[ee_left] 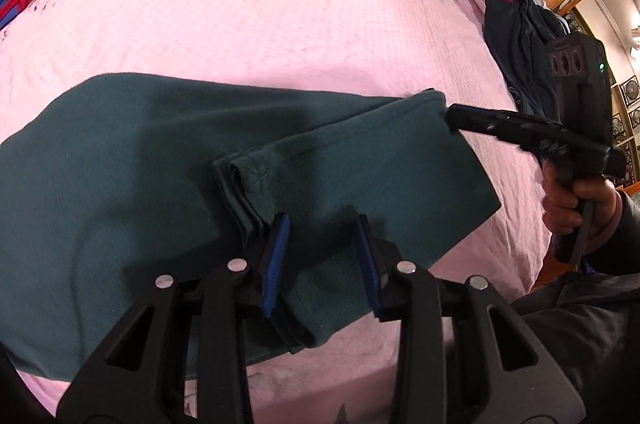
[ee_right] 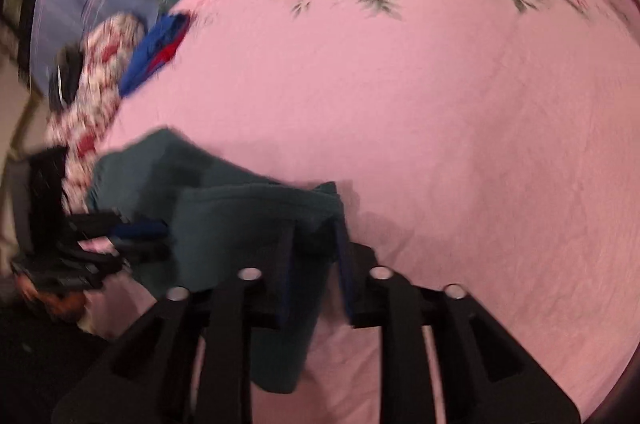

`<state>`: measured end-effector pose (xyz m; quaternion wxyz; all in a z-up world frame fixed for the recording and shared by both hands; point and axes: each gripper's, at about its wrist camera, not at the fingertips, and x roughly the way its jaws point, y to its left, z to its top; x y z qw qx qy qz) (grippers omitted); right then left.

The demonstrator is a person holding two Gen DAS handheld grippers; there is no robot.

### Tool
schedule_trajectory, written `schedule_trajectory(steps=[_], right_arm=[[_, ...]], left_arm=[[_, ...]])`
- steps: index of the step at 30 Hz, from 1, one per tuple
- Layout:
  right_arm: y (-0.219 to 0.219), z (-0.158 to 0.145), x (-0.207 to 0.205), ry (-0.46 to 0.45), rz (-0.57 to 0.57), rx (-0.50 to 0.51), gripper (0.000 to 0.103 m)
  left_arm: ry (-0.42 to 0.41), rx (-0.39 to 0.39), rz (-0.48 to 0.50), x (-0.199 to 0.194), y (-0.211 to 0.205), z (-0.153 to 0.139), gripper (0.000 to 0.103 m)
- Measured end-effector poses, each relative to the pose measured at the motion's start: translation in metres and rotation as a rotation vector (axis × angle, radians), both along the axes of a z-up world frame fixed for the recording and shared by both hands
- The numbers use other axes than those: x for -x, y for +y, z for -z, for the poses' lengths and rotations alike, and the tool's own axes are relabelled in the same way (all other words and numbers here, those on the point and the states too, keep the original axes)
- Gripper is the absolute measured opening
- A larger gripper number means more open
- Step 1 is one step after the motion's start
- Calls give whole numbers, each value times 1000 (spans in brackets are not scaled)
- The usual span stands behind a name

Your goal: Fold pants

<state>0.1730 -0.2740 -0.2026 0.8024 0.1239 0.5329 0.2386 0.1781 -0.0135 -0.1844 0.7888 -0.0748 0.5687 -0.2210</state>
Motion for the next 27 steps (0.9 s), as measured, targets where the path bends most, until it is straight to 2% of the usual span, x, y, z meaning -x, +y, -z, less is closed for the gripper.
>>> schedule_trajectory(steps=[1,4,6,7,8,9,11,14,17,19,21,23,25,26,27], right_arm=[[-4,-2,2,-5,29,-21,48],[-1,7,1,30,13,-33,48],[5,9,-1,40,-6,-73,40],[7,11,-2,38,-5,-82,32],[7,12,-6,42,7,-104,19],[1,10,-7,45,20,-126,14],[-8,0,-5,16,40,-153,10],[-16,-23,5,-55,24,-117,9],[-26,-33,13,-71,54,-105,9],[-28,-29,14,-75,77,-83,9],[-25,-9,9,-53,89,-26,10],[-20,12,2,-3,87,33,17],[-26,2,3,3,123,9,20],[-28,-15,7,-43,135,0,24],[-28,-29,12,-92,130,-5,27]], left_arm=[[-1,0,-2,0,0,0,35],[-7,-6,2,1,-1,-1,35],[-6,-5,3,1,-1,-1,35],[-6,-4,2,1,-1,0,35],[-5,-4,1,1,-1,-1,35],[-4,-6,2,0,-1,-1,35],[-2,-15,6,-1,-2,-2,35],[-9,-41,23,-6,-11,-6,35],[-27,-58,51,-12,-26,-8,39],[-45,-74,74,-13,-36,-7,48],[-67,-88,90,-10,-40,-6,53],[-76,-95,100,-7,-41,-6,53],[-79,-105,98,-4,-35,-15,54],[-98,-107,84,-1,-30,-23,59],[-133,-112,51,3,-19,-33,73]])
